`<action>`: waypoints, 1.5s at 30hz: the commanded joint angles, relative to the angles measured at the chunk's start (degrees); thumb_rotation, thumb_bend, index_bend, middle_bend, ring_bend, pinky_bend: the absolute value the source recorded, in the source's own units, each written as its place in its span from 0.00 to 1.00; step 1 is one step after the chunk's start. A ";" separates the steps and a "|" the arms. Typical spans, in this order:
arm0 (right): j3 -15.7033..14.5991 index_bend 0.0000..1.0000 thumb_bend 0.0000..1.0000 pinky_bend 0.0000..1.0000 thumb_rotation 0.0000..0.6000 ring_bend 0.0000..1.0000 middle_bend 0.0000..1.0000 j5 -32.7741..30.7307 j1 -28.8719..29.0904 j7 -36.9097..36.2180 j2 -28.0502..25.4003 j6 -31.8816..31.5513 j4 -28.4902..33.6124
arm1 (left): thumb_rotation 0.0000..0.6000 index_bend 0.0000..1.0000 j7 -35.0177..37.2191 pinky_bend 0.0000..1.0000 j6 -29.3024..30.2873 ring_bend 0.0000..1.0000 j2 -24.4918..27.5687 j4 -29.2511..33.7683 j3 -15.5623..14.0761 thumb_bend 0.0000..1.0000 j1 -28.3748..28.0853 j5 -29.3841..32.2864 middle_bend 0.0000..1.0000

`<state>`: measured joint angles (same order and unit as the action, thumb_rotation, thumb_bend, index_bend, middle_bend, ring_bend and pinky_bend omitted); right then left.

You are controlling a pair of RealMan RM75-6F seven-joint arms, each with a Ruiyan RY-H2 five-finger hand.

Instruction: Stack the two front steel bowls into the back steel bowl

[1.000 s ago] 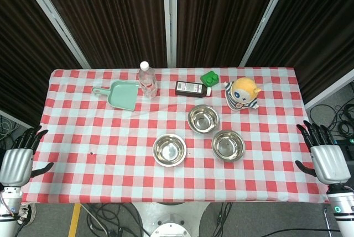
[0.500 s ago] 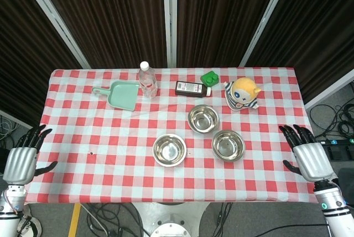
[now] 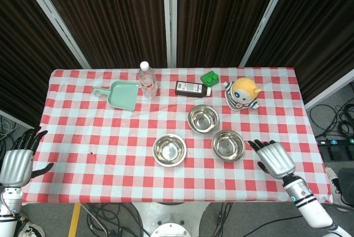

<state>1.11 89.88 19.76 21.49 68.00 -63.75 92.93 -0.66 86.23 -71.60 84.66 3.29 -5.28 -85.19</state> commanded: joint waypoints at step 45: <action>-1.02 0.37 0.18 0.57 1.00 0.53 0.38 -3.92 9.65 6.05 12.04 9.48 -10.04 | 1.00 0.20 3.34 0.21 -0.19 0.12 0.29 -4.86 0.23 0.20 1.23 1.64 0.20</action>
<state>0.06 85.88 29.23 27.65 79.85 -54.36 83.09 2.68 86.05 -71.32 79.81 3.51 -4.05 -83.55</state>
